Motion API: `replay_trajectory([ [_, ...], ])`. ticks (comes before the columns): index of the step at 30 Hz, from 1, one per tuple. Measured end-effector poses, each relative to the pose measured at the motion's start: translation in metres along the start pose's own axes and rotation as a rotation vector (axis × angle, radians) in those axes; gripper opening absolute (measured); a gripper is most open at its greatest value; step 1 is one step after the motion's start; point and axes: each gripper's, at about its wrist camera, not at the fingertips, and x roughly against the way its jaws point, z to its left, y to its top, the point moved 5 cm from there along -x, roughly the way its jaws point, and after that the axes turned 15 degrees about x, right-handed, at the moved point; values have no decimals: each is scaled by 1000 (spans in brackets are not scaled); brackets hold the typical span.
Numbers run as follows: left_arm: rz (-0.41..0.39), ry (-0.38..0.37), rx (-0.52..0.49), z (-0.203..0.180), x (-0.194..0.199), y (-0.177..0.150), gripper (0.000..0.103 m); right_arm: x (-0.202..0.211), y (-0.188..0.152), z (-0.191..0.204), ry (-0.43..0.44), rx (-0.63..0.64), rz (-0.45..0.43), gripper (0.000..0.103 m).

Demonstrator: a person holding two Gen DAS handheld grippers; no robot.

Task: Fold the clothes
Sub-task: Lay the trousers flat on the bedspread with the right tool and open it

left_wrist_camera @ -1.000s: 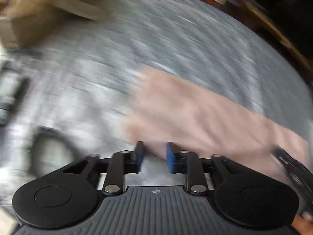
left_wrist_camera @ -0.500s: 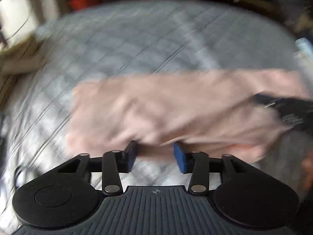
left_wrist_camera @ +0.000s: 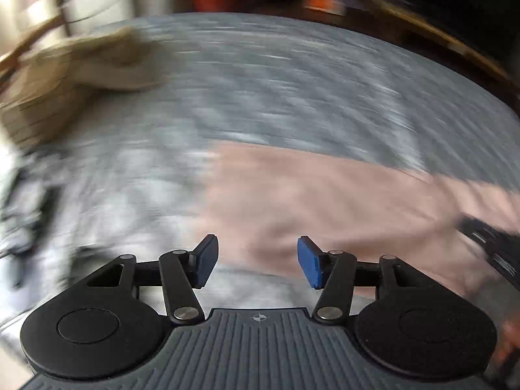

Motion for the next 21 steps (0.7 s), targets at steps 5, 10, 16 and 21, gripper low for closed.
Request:
replay_trajectory([
  [5, -22, -102, -233, -62, -7, -23, 62, 0, 0, 0, 2, 5, -4, 0],
  [10, 44, -44, -191, -54, -35, -17, 73, 1, -1, -1, 8, 7, -7, 0],
  [16, 30, 122, -41, 2, -48, 30, 80, 0, -2, -5, 12, 8, -7, 0],
  [21, 3, 159, 202, 56, -42, 69, 65, 0, -3, -7, 17, 5, -7, 0],
])
